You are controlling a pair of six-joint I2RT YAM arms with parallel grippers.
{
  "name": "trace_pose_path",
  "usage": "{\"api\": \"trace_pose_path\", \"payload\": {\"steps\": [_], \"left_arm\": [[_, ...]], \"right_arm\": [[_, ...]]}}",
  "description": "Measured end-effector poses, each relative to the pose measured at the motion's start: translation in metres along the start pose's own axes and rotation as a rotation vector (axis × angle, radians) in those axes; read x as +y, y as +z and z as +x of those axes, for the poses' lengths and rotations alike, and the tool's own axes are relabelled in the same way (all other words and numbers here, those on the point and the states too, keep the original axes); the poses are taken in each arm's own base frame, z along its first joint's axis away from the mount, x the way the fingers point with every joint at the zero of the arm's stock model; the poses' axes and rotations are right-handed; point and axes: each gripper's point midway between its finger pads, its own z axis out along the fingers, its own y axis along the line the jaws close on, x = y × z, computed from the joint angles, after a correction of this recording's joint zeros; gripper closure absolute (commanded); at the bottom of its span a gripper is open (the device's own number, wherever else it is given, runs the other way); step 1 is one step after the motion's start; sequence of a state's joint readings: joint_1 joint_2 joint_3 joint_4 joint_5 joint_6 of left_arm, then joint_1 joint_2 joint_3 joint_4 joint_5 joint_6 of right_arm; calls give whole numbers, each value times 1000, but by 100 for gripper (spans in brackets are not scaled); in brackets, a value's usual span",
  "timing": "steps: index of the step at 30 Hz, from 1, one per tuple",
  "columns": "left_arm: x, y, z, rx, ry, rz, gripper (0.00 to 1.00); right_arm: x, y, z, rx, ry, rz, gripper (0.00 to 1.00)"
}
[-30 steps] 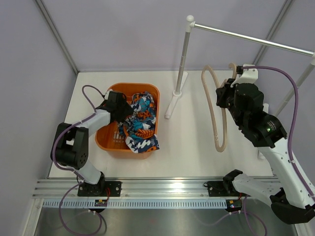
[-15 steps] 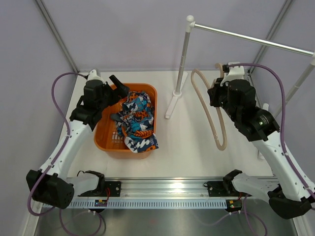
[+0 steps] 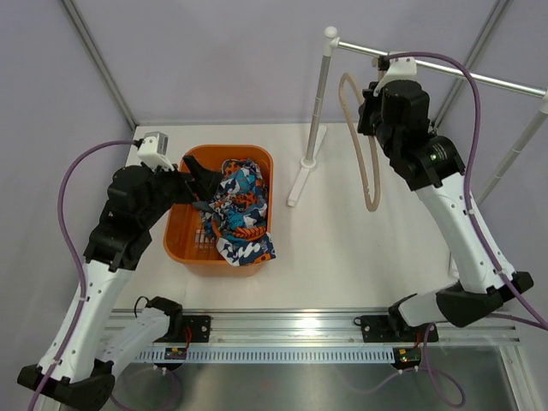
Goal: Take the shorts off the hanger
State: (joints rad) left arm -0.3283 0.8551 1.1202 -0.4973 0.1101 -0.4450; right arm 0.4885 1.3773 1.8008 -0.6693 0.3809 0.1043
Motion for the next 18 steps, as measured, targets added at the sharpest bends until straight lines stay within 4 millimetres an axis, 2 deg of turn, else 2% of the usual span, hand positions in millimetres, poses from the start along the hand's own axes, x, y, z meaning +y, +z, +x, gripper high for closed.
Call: {"api": "trace_pose_path", "payload": {"steps": [3,6,10,15,18], "left_arm": [[1,-14,1,-12,42,5,1],[5,-22,8,-13,84,1,1],[17,-23,28,16,112,-16,1],[38,-19,65,89,127,-55,1],[43,-19,74,107,131,-64,1]], "right_arm": [[-7,19,-16,-19,23,51,100],[-16,41,-23,-24,44,97,100],[-29,71,-28,-23,61,153,100],[-43,111,-30,-22,69,204,100],[-49,127,-27,-16,72,222,100]]}}
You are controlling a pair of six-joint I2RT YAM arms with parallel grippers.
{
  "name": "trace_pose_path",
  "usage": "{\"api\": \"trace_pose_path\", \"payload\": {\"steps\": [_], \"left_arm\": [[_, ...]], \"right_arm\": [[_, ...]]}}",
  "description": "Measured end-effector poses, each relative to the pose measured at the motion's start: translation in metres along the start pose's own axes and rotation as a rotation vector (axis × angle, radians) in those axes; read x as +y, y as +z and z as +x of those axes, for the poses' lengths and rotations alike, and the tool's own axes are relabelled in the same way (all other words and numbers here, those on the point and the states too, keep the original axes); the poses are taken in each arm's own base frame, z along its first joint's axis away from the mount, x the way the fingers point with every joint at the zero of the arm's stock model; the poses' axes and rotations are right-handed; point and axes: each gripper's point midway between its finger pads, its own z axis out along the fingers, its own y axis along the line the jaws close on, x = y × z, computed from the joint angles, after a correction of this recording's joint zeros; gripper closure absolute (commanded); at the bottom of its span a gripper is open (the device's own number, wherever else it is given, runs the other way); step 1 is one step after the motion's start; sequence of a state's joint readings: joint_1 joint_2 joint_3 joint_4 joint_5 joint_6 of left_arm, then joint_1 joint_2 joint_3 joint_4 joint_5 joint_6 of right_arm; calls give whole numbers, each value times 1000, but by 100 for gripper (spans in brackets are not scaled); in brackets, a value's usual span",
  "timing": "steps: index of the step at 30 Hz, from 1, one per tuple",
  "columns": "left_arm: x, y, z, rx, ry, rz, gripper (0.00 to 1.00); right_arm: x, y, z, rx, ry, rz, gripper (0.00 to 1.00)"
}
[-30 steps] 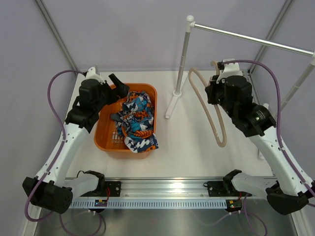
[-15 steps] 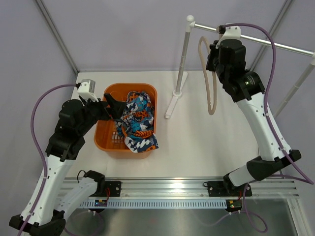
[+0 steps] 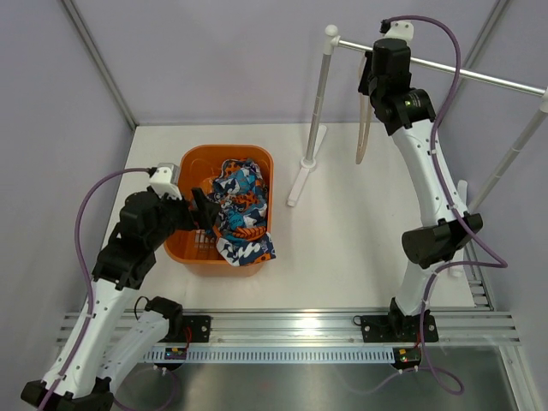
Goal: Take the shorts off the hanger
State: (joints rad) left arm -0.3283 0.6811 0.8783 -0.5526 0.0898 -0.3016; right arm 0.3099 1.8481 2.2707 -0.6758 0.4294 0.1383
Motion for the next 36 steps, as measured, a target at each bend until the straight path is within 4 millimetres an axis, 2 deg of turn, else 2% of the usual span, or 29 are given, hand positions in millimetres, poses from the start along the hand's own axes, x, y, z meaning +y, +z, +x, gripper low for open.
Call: {"api": "trace_pose_path", "payload": {"steps": [4,10,18,21,24,25,26,29,32,36], "left_arm": [[0,-3,-1,-12,8,3,1],[0,-4,-2,-16,12,5,1],[0,-3,-2,-15,12,4,1],[0,-3,-2,-14,12,4,1],[0,-3,-2,-15,12,0,1],[1,-3,-2,-14,12,-1,1],[1,-2,-1,-11,12,-4,1],[1,-2,-1,-11,11,-5,1],[2,-1,0,-7,11,-9,1],[3,0,0,-4,12,-11,1]], "right_arm": [[-1,15,11,21,-7,14,100],[3,27,22,8,16,14,100],[-2,12,27,-13,61,2,100],[-1,12,27,-13,72,-3,92],[1,12,27,-15,83,-14,76],[1,12,27,-14,88,-16,69],[2,11,30,-7,90,-18,56],[0,11,42,31,77,-13,46],[-3,11,53,64,64,-5,42],[-6,5,55,80,60,-1,39]]}}
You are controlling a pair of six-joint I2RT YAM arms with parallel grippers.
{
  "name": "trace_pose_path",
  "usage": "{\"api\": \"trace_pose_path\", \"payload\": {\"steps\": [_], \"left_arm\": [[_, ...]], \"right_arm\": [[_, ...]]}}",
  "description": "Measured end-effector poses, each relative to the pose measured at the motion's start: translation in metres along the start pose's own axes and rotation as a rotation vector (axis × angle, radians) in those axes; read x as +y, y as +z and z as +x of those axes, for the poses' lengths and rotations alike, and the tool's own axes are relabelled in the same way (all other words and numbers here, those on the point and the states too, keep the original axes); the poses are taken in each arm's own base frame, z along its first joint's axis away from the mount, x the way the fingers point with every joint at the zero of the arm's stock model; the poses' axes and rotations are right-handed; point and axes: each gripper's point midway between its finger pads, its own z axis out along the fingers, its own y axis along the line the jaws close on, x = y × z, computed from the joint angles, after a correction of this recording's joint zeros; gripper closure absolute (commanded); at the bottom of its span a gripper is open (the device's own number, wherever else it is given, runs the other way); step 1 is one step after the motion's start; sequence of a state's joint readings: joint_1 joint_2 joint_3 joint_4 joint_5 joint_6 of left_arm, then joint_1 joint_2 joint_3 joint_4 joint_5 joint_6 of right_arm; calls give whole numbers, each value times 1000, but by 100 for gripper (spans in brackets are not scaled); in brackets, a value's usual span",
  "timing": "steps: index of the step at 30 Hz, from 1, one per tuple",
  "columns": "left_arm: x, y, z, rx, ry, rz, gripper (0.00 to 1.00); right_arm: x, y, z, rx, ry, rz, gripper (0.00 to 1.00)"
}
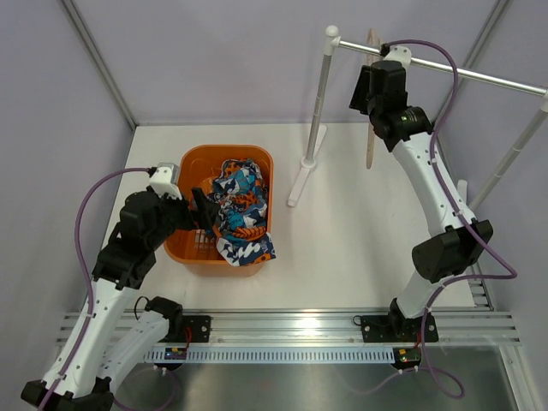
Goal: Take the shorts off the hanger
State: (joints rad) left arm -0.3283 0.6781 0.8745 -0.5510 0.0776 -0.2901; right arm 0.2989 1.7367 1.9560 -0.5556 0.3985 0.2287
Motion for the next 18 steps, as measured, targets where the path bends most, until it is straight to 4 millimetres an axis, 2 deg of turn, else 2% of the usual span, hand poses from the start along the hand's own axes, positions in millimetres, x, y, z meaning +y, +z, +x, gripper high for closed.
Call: {"api": "trace_pose_path", "payload": {"steps": [5,9,10,11,14,18], "left_arm": [[0,0,0,-1,2,-2,1],[1,0,0,-1,3,-3,1],[1,0,0,-1,3,-4,1],[1,0,0,-1,3,-6,1],[2,0,-1,-4,3,-11,1],[4,-1,-1,-9,4,-20,1]], "right_arm": [[-6,-28,-15,-28,25,-16,33],[-11,-61,-34,-77,59,-48,21],[-14,-69,-36,-84,68,-55,18],[-16,-79,-37,-91,76,-63,1],[-23,-104,-36,-110,97,-94,0],[-38,-140,-18,-123,123,-132,1]]}}
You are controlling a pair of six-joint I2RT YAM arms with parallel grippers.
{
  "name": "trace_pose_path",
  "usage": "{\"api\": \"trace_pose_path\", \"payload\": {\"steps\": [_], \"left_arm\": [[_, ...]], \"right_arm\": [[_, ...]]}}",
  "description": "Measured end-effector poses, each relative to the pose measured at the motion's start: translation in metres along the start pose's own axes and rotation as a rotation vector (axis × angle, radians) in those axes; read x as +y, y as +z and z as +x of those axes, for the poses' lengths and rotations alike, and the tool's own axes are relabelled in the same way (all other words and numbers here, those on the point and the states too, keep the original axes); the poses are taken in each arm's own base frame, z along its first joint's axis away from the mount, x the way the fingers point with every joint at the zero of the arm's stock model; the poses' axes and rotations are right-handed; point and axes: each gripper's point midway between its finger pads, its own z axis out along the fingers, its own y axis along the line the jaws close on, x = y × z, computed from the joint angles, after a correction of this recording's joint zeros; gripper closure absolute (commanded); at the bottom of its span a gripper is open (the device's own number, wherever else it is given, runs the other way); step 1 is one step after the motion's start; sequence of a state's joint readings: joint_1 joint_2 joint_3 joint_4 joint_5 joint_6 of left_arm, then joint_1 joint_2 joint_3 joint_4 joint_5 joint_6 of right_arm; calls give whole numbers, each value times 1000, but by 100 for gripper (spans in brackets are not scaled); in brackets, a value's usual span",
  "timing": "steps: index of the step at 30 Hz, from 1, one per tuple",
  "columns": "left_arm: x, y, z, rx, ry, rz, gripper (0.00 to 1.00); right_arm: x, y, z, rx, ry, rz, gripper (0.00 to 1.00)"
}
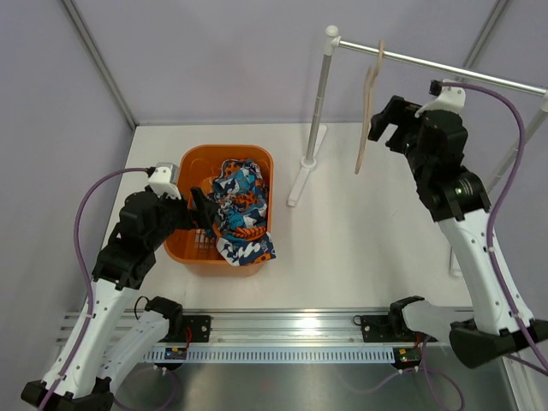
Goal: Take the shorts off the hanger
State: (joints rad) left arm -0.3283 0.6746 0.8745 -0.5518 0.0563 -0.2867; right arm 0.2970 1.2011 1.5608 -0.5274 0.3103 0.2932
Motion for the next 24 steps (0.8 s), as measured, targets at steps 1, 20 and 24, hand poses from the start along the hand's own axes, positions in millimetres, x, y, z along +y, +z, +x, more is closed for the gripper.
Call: {"api": "trace_pose_path", "payload": {"steps": [1,20,24], "left_arm": [[0,0,0,0,0,-1,1],[4,0,-2,-9,0,-24,1],[6,0,-2,-11,0,-32,1]], "right_arm": [[-3,-11,4,-9,9,-13,1],[-41,-146,21,-207,92,-165,1],[-45,-159,22,-223,107,-173,0]]}}
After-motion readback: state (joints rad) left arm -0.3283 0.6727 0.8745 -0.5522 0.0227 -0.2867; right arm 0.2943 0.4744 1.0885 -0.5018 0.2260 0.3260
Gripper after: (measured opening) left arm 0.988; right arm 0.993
